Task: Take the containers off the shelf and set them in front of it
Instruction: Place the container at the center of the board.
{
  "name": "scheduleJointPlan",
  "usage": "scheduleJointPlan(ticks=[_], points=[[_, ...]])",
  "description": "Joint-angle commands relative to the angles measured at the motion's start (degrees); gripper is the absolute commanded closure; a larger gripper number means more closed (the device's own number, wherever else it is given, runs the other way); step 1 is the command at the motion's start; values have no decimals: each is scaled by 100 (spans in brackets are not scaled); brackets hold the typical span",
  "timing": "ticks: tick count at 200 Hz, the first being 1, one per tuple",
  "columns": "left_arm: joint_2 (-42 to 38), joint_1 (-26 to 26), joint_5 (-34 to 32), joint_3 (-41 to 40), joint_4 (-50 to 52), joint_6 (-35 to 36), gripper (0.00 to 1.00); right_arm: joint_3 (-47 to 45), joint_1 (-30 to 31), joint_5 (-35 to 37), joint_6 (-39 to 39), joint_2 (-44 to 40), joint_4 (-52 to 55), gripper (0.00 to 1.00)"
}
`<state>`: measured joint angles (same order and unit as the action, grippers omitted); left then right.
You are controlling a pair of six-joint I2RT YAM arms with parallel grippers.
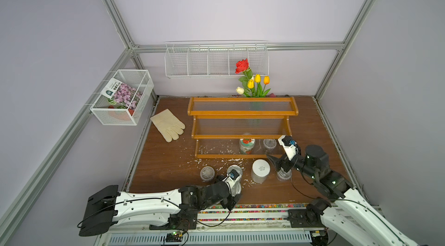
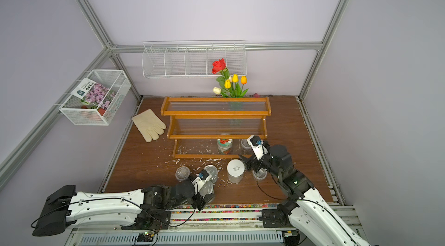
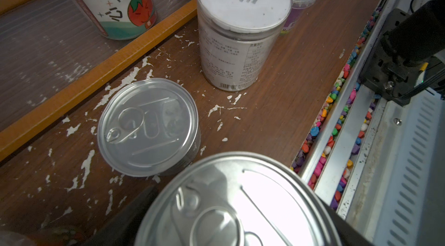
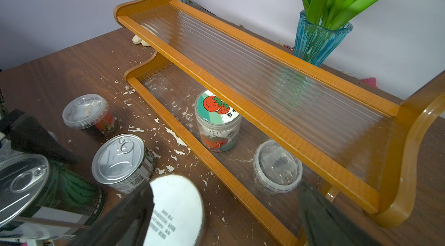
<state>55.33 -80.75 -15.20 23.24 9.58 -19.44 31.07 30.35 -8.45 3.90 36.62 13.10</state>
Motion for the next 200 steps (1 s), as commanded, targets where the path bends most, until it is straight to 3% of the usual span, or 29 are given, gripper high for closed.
scheduleJointPlan(ticks=[1,33,75,158,200], points=[[15,-17,-38,175,115,-96,13,-83,-20,-26,5,28,-106,4],[166,-18,58,309,61,-108,20,-100,-20,-35,24,49,-97,4],[354,-19,37,365,-65,-82,20,-145,-20,-25,40,-19,-71,4],[484,-17,-266,391,-20,-44,10,-132,-20,-161,-76,-5,-100,4],[417,-18,-282,466,86,25,3,-235,-6,-560,-894,393,-899,4]])
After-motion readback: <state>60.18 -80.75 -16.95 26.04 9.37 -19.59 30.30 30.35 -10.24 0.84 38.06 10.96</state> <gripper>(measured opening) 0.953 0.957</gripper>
